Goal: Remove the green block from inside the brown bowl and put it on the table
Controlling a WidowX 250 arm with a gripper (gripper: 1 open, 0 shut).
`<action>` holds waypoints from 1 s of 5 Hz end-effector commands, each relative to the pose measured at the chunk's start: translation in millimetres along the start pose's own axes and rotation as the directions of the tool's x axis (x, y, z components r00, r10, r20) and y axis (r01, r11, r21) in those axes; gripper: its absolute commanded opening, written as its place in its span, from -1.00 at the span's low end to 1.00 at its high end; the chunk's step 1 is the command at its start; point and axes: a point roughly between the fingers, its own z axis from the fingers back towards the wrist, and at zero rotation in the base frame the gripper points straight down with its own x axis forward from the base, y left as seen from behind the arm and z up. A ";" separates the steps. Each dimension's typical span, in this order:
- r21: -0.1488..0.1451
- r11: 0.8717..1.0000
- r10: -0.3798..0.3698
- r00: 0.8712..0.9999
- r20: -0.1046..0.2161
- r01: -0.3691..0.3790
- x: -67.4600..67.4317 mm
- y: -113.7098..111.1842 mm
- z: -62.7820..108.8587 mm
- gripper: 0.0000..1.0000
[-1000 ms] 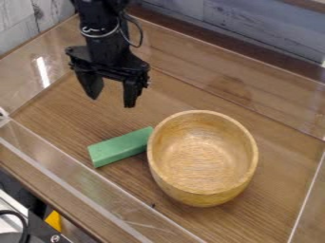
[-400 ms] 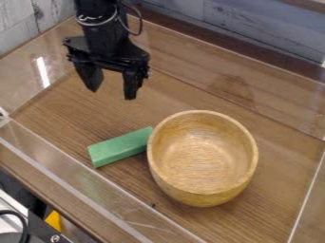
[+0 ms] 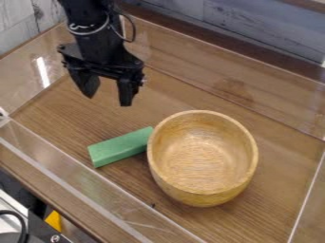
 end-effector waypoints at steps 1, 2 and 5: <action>0.004 1.000 0.007 1.000 0.027 -0.007 8.1 -7.8 -1.4 1.00; 0.003 1.000 0.005 0.999 0.034 -0.005 7.9 -14.9 -1.1 1.00; 0.000 1.000 0.000 0.999 0.049 0.000 16.0 -21.5 -1.3 1.00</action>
